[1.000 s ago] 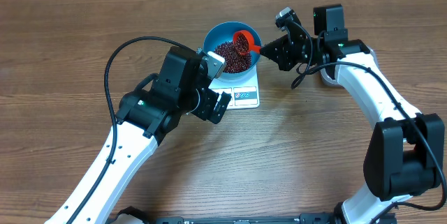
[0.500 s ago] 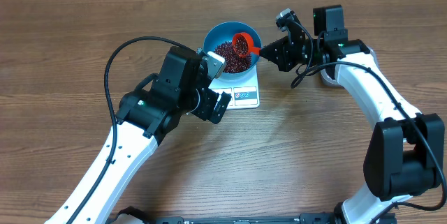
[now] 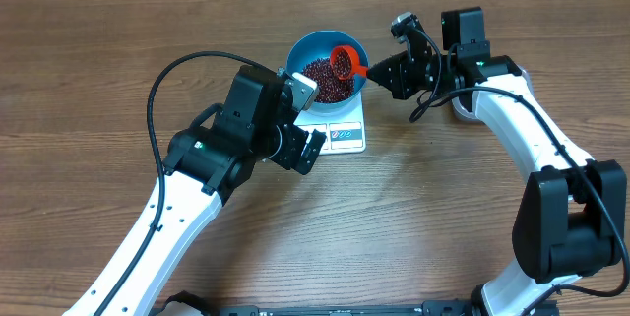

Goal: Scoop item into bowl and weigh 150g on scale
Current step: 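Tip the scoop and shake beans slowly into the teal bowl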

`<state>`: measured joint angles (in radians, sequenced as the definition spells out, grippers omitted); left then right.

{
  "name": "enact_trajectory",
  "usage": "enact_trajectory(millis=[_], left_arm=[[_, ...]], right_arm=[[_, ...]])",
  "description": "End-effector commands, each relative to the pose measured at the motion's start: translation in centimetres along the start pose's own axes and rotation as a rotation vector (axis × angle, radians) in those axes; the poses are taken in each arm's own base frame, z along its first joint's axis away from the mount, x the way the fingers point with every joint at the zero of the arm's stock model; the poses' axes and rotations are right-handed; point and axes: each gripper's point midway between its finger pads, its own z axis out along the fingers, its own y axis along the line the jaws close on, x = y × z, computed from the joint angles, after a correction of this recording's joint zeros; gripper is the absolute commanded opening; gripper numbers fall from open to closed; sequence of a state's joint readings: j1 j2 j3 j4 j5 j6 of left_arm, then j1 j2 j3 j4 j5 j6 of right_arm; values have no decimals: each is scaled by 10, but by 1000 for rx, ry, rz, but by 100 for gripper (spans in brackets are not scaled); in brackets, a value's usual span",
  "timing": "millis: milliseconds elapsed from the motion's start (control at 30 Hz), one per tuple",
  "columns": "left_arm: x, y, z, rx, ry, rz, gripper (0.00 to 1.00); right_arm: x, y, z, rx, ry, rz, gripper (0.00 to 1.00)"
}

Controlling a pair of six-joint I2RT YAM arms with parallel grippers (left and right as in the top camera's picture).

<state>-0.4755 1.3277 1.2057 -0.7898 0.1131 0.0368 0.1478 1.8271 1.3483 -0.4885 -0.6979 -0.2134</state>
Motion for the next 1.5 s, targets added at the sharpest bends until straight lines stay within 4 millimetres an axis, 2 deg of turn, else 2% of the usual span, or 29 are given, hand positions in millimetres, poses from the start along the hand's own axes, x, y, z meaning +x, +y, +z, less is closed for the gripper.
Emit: enact_trajectory(millis=[0,167,300,400,500,600,700,800,900,1000,1467], left_arm=[[-2,-1,-3,7,-12,18,100],[-2,-1,-3,7,-12,18,100],[-2,-1,-3,7,-12,18,100],[-2,-1,-3,7,-12,18,100],[-2,-1,-3,7,-12,18,100],[-2,-1,-3,7,-12,18,100],[-2,-1,-3,7,-12,18,100],[-2,-1,-3,7,-12,18,100],[-2,-1,-3,7,-12,18,100],[-2,-1,-3,7,-12,18,100],[-2,-1,-3,7,-12,18,100]], right_arm=[[-16,3,-4,8,-29,-25,4],[-23,3,-5,10,-52,-45,4],[-25,18,-7,-56,-60,-152,4],[-33,8,-8,3,-86,-96,4],[-32,23,-9,-72,-89,-180,4],[-35,7,-8,17,-89,-96,4],[-29,26,-8,-78,-78,-207,4],[-32,3,-7,53,-75,-106,4],[-26,17,-8,-17,-57,-216,4],[-30,0,-9,77,-64,-118,4],[-30,6,-9,42,-65,-116,4]])
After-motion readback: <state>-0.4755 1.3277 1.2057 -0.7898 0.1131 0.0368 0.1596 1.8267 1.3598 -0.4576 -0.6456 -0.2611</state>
